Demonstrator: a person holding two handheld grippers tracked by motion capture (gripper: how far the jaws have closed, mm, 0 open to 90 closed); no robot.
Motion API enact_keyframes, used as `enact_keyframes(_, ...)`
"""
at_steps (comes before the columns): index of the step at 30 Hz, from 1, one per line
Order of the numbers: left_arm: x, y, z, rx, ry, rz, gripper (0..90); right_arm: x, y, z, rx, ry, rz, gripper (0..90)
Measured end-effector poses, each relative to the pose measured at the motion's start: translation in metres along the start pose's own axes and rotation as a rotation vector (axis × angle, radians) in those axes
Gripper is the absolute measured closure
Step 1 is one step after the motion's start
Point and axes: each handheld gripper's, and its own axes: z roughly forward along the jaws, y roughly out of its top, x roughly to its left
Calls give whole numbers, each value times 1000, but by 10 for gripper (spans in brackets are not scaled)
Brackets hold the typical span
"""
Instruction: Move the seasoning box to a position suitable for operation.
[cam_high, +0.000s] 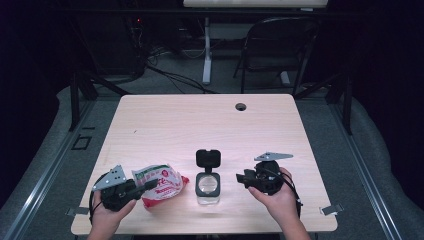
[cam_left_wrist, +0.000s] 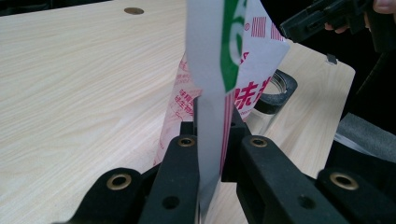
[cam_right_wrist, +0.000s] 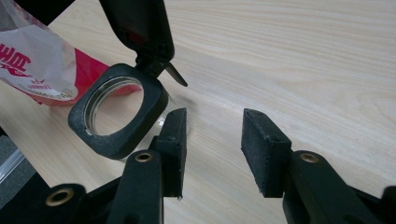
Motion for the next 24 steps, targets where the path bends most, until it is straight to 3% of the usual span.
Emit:
enact_keyframes(2, 0, 0, 0, -6, 0, -2, 893, 1, 1, 0, -3, -4, -4, 608)
enact_keyframes(4, -1, -1, 0, -17, 14, -1, 896, 11, 5, 0, -3, 7, -35, 601)
enact_keyframes(6, -1, -2, 0, -17, 0, 5, 898, 20, 10, 0, -2, -3, -82, 596)
enact_keyframes(7, -1, -2, 0, -17, 0, 5, 898, 20, 10, 0, -2, -3, -82, 596)
enact_keyframes(10, -3, -2, 0, -7, 0, 18, 898, 39, 24, 5, 26, 34, -150, 591)
enact_keyframes(13, -3, -2, 0, -15, 1, 24, 899, 51, 33, 8, 42, 47, -182, 590)
enact_keyframes(15, -3, -2, 0, -9, 2, 23, 899, 66, 45, 12, 40, 90, -207, 585)
enact_keyframes(17, -4, -2, 0, -17, 19, 20, 898, 69, 47, 14, 35, 102, -213, 584)
enact_keyframes(19, -4, -3, 0, -19, 17, 21, 898, 84, 54, 22, 53, 150, -233, 581)
enact_keyframes(23, -3, -3, -1, -16, -3, 28, 893, 100, 60, 32, 74, 197, -268, 572)
enact_keyframes(24, -4, -4, -1, -21, 8, 26, 893, 104, 62, 33, 81, 204, -281, 571)
